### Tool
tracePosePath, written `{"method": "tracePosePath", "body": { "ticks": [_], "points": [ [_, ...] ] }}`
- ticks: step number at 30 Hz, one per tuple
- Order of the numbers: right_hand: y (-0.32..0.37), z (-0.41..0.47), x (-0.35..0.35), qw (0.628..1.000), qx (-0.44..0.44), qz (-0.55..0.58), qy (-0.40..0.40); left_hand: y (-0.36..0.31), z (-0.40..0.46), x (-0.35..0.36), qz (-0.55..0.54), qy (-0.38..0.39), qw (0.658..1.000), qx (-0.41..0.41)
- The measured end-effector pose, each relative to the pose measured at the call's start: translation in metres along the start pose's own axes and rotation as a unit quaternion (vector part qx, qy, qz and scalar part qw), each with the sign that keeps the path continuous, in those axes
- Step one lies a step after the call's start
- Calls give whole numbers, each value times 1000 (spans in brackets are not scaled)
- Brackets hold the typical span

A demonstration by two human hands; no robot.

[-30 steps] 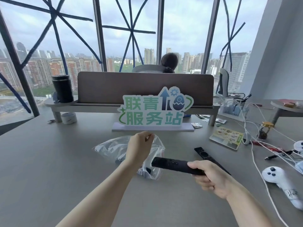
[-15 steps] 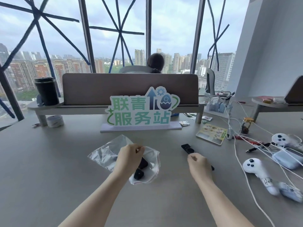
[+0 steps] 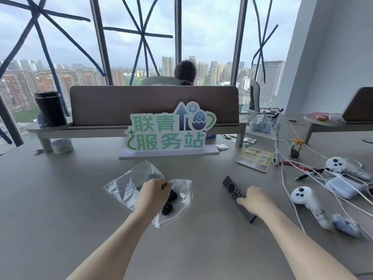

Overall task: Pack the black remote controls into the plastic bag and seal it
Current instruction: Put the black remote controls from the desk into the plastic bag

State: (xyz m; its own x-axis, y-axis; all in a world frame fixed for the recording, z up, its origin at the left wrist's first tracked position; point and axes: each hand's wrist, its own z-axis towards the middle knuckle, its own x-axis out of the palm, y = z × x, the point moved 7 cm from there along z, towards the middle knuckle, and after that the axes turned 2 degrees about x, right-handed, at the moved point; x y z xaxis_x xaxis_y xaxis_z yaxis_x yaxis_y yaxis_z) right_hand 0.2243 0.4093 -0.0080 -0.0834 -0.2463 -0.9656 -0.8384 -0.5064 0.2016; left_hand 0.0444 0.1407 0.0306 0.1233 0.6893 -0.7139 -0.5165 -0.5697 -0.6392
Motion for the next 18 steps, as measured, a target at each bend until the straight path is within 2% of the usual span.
{"method": "tracePosePath", "body": {
  "ticks": [2,4,5,8,10,12,15,16,17,18],
  "points": [
    [-2,-13,5,993,-29,106,50,1,-1,-3,-7,-3,1000,2],
    [4,-34,3,949,-64,280,129,1,-1,-9,-9,-14,1000,4],
    [13,-48,-1,925,-90,325,173,1,0,-13,-10,-22,1000,5],
    [53,-89,-6,907,-170,288,257,-2,2,-20,-1,-27,1000,13],
    [83,-100,9,902,-174,266,291,-5,0,-22,11,-21,1000,21],
    [117,-103,27,885,-163,322,295,-6,-1,-22,12,-13,999,30],
    [159,-106,44,803,-145,498,293,-4,-5,-26,18,-15,999,44],
    [162,-103,48,792,-133,530,271,-2,-6,-28,16,-19,999,47],
    [159,-97,51,809,-124,529,227,1,-6,-30,11,-25,998,50],
    [151,-88,52,841,-121,501,163,3,-7,-32,7,-27,998,51]
  ]
}}
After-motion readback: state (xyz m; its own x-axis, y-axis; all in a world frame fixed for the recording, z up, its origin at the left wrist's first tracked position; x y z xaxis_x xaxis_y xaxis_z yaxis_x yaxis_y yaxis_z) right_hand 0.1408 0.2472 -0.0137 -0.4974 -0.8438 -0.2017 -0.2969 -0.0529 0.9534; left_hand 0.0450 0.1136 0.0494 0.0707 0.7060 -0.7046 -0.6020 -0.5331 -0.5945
